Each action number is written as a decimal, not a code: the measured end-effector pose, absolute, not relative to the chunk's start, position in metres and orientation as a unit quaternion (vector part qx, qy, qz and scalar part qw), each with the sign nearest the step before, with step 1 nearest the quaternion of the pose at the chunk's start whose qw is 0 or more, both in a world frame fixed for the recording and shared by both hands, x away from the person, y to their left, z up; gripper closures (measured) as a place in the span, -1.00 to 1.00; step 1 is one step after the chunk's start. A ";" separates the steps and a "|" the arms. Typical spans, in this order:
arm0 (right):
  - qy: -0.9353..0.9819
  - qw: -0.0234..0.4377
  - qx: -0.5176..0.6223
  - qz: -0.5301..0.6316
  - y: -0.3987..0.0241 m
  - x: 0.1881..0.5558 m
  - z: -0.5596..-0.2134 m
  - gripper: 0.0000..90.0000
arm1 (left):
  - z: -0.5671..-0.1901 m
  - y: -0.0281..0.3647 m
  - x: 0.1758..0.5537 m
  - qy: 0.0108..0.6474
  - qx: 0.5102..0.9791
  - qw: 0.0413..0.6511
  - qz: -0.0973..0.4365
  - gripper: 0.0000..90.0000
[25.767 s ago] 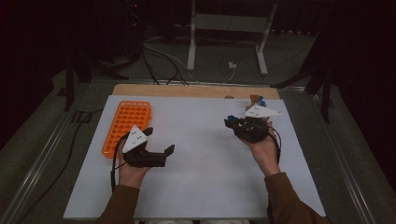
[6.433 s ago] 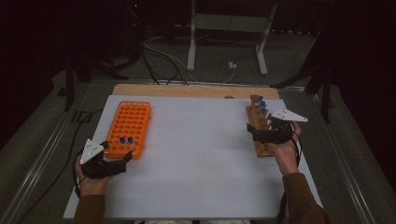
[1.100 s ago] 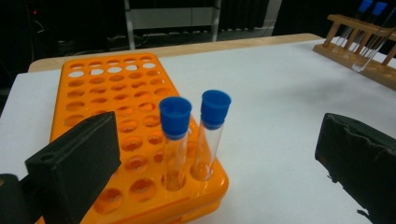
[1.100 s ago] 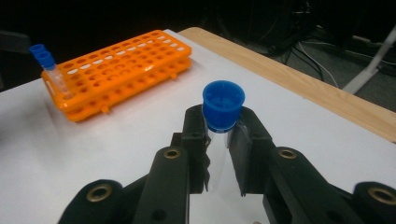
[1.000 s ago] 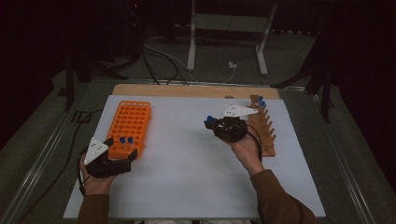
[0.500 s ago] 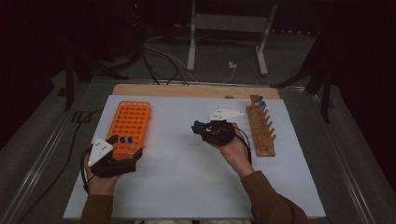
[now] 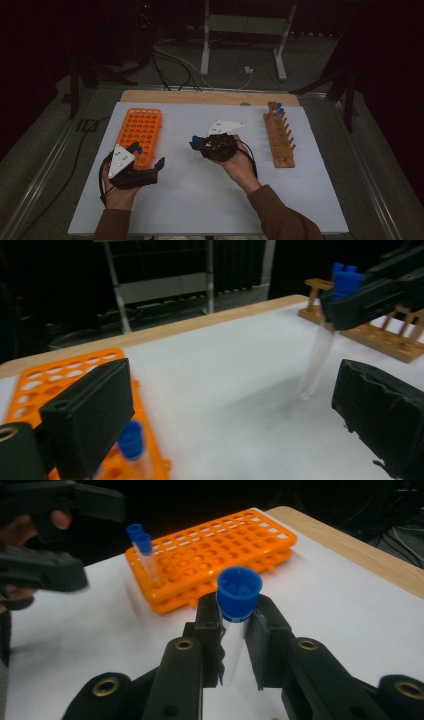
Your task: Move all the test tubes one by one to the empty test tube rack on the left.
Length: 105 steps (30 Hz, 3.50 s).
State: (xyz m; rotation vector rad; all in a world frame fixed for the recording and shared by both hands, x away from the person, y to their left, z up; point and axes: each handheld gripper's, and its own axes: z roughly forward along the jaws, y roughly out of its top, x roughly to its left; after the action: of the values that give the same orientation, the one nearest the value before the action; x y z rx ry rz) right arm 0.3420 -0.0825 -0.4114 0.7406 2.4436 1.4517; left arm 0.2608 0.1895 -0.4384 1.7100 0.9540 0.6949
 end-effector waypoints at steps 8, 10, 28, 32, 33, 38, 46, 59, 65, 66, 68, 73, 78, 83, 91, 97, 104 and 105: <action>0.834 0.087 0.233 0.493 -0.063 0.335 -0.412 0.71 | -0.445 0.169 0.265 0.381 0.732 0.499 0.264 -0.67; 0.835 0.083 0.230 0.493 -0.059 0.334 -0.412 0.71 | -0.447 0.166 0.266 0.380 0.736 0.496 0.261 -0.60; 0.842 0.070 0.204 0.495 -0.039 0.322 -0.411 0.71 | -0.453 0.155 0.266 0.335 0.767 0.492 0.239 0.66; 0.841 0.068 0.205 0.495 -0.039 0.322 -0.412 0.70 | -0.454 0.154 0.266 0.333 0.768 0.493 0.236 0.73; 0.841 0.067 0.205 0.496 -0.040 0.322 -0.412 0.69 | -0.454 0.154 0.266 0.333 0.769 0.491 0.237 0.74; 0.832 0.072 0.211 0.507 -0.047 0.324 -0.409 0.41 | -0.456 0.158 0.268 0.342 0.768 0.489 0.231 0.74; 0.820 0.088 0.239 0.512 -0.067 0.330 -0.405 -0.19 | -0.457 0.166 0.270 0.357 0.762 0.491 0.227 0.74; 0.803 0.114 0.294 0.506 -0.108 0.340 -0.414 -0.71 | -0.454 0.179 0.269 0.368 0.752 0.496 0.230 0.74; 0.796 0.126 0.311 0.504 -0.127 0.343 -0.416 -0.84 | -0.451 0.187 0.267 0.366 0.751 0.498 0.233 0.74; 0.795 0.130 0.313 0.503 -0.131 0.343 -0.416 -0.86 | -0.450 0.188 0.266 0.366 0.751 0.498 0.233 0.74; 0.793 0.131 0.317 0.504 -0.138 0.344 -0.417 -0.90 | -0.449 0.191 0.266 0.366 0.750 0.500 0.234 0.74; 0.788 0.143 0.328 0.500 -0.153 0.346 -0.419 -0.94 | -0.447 0.199 0.265 0.369 0.745 0.504 0.232 0.74; 0.784 0.148 0.339 0.498 -0.165 0.346 -0.422 -0.96 | -0.444 0.209 0.264 0.370 0.742 0.509 0.231 0.74; 0.778 0.153 0.352 0.498 -0.179 0.347 -0.425 -0.98 | -0.440 0.221 0.262 0.376 0.735 0.514 0.234 0.74; 0.768 0.167 0.369 0.497 -0.198 0.347 -0.424 -0.99 | -0.434 0.239 0.259 0.385 0.722 0.520 0.244 0.74; 0.763 0.182 0.379 0.491 -0.211 0.346 -0.424 -0.99 | -0.431 0.248 0.257 0.391 0.716 0.521 0.250 0.74; 0.754 0.194 0.387 0.494 -0.223 0.344 -0.421 -0.99 | -0.431 0.259 0.255 0.404 0.705 0.519 0.266 0.74; 0.754 0.197 0.387 0.493 -0.225 0.343 -0.421 -0.99 | -0.431 0.261 0.255 0.406 0.704 0.518 0.267 0.74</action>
State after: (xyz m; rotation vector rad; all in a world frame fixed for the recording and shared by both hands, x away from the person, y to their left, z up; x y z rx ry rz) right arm 0.3433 -0.2252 -0.4208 1.0848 2.1101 1.3811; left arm 0.2552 0.2606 -0.4312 1.6900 0.9734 0.6409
